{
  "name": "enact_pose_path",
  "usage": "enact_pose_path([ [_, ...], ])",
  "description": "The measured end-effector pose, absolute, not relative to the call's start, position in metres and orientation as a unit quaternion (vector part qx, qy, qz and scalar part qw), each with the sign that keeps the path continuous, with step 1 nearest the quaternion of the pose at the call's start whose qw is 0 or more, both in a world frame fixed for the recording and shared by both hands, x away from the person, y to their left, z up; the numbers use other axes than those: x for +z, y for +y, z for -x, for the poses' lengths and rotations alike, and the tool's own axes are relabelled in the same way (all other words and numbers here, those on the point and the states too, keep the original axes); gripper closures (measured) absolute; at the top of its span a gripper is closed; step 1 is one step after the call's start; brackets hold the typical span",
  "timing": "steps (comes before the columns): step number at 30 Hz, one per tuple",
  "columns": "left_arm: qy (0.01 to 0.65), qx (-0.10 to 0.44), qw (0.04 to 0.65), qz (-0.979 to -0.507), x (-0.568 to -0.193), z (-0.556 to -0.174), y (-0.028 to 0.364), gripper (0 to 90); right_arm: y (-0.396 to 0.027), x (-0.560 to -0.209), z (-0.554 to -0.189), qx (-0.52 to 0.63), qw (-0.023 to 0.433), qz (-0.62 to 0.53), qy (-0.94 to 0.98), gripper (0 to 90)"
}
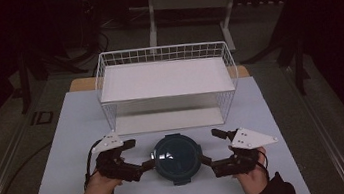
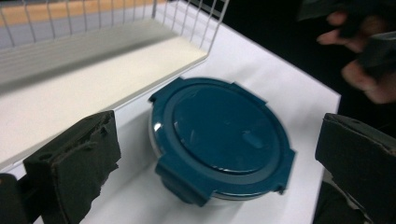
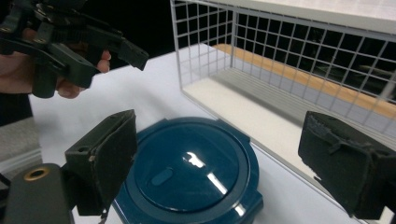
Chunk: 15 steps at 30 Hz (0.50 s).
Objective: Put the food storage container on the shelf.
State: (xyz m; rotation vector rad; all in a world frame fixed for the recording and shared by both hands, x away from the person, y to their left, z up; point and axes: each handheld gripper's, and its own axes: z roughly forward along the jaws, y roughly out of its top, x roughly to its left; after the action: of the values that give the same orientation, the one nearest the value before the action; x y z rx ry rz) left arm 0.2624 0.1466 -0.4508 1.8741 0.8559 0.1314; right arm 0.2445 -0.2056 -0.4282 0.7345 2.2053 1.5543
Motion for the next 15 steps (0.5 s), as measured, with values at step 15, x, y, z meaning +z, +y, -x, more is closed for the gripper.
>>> enact_pose_path([
  [15,0.487,-0.143,0.477,-0.717,-0.492,-0.296,0.152,0.0,-0.198,-0.437,-0.241,0.532,0.169,-0.271,0.784,10.2],
])
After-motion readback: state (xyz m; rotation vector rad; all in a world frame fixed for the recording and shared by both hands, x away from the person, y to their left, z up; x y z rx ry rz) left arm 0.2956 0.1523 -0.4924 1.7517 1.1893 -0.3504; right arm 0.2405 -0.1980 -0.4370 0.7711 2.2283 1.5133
